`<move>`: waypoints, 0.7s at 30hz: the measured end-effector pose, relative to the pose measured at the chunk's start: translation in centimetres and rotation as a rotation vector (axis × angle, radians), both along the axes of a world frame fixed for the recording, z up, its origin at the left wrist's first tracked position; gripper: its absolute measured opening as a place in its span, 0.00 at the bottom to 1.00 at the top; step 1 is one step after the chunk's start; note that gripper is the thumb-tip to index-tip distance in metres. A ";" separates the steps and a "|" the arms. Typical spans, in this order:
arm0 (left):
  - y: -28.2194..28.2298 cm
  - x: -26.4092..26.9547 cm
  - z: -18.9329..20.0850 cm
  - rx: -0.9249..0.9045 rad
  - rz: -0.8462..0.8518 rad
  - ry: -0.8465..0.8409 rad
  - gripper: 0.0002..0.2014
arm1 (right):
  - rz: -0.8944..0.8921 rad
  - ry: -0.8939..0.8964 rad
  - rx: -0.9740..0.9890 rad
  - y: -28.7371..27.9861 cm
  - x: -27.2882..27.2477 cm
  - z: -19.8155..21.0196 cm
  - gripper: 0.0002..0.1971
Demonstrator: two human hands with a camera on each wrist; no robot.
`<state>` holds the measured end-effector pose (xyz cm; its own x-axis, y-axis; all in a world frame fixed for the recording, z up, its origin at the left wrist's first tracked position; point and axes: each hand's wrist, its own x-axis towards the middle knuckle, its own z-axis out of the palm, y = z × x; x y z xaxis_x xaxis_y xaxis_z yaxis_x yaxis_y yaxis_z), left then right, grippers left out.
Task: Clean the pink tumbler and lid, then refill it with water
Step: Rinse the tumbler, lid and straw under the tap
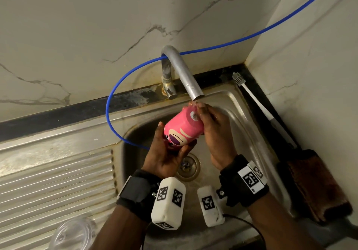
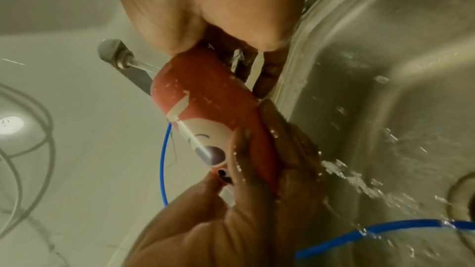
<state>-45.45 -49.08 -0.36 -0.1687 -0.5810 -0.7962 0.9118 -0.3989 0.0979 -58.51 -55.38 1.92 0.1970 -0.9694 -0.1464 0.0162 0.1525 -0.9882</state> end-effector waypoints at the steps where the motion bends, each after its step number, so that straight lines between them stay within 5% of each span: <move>1: 0.0 0.1 0.0 0.001 0.009 0.007 0.39 | 0.050 -0.048 0.027 0.3 -0.2 -0.1 0.15; 5: -0.4 0.3 0.0 -0.015 0.027 -0.010 0.39 | 0.196 -0.030 0.005 1.0 -0.3 -0.6 0.24; 13: -0.7 0.2 0.2 0.023 0.013 -0.155 0.38 | -0.033 0.193 -0.060 0.5 -0.9 -0.6 0.21; 18: -0.8 1.4 0.4 0.044 0.002 -0.296 0.40 | 0.226 0.041 0.056 2.5 -3.5 -1.0 0.16; 21: -0.8 2.1 0.6 -0.046 -0.091 -0.439 0.37 | 0.373 0.174 -0.072 2.7 -4.7 -1.0 0.15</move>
